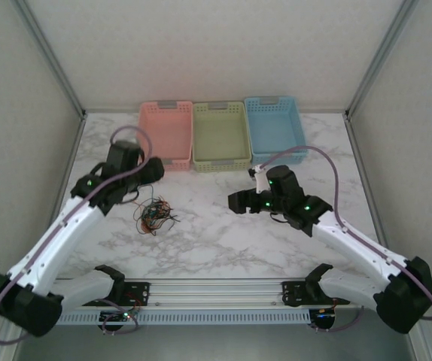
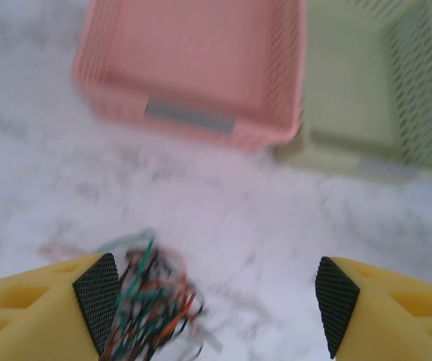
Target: Untangle the cables
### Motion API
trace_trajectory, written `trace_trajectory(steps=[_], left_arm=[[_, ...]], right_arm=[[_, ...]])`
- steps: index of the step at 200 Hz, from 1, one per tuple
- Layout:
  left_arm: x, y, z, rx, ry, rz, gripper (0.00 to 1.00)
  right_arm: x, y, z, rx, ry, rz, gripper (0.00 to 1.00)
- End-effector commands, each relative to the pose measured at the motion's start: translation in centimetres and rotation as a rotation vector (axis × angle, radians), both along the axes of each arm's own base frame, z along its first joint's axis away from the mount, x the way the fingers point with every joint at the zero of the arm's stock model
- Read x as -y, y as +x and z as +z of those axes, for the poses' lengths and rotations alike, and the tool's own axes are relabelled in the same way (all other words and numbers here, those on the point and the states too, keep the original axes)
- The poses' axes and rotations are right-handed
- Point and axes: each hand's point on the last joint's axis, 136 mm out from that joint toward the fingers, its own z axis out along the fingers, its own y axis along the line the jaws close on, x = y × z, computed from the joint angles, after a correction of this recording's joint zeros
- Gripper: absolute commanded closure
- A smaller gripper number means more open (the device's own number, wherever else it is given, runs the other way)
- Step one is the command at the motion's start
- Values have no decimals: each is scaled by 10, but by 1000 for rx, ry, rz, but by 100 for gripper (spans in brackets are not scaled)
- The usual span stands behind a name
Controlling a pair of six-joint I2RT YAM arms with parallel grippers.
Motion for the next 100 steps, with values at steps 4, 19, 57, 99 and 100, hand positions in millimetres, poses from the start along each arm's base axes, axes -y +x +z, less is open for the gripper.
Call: trace_trajectory(steps=[4,19,57,99,100], left_arm=[[-13,-38,-17,-31,-74,40,28],[-30,-56,-20,-10,-56,72,27],[-48,-72,-10,64,-47,108,27],[-54,-78,-1,115,-61,124,26],[-54,-78,-1,116,-62,123,26]], right_arm=[[-42,4,7,-59,83,66,24],[-74,1,-7,-88,37,111,28],[-140,14,-40,-166,-64,163,46],[-189,32,-59,-215,-90,212,49],[-190,32,-60,-218,-92,212,49]])
